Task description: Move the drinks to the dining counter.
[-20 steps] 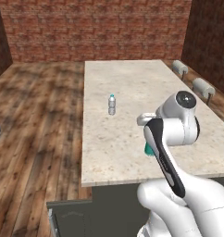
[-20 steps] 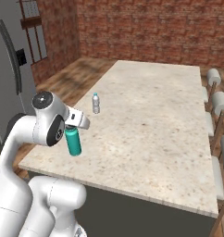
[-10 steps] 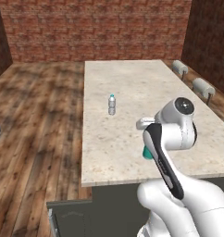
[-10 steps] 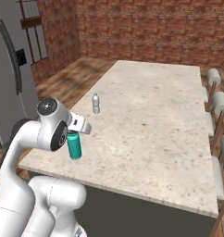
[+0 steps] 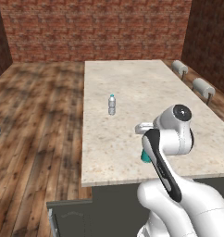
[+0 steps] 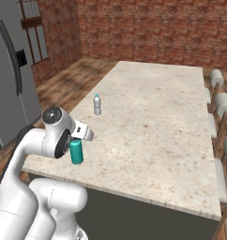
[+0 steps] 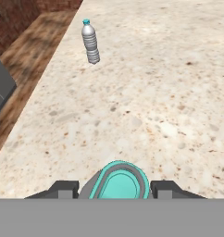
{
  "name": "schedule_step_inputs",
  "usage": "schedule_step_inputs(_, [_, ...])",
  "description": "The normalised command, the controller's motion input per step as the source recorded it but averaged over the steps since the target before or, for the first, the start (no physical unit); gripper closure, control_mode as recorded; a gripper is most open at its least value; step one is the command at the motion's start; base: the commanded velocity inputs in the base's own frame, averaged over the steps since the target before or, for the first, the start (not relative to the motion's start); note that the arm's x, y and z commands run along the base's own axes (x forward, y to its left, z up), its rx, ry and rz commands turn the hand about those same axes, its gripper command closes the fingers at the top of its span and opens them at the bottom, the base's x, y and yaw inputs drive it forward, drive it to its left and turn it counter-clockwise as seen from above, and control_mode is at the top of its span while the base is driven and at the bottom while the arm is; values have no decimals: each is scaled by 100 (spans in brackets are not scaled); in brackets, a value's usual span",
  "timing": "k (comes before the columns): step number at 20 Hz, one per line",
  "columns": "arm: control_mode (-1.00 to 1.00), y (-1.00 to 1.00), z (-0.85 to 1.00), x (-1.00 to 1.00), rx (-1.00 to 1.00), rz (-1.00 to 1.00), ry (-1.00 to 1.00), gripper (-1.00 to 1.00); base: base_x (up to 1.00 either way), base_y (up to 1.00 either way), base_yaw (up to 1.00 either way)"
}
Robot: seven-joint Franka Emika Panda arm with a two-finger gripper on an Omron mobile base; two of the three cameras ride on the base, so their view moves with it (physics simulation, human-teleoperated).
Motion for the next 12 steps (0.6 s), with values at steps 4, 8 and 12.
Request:
schedule_step_inputs(4, [-100, 0, -28, 3, 3, 0, -4, 100, 0, 0, 0])
schedule_step_inputs(8, [-100, 0, -28, 2, 4, 0, -3, 100, 0, 0, 0])
schedule_step_inputs(12, [-100, 0, -25, 0, 4, 0, -5, 100, 0, 0, 0])
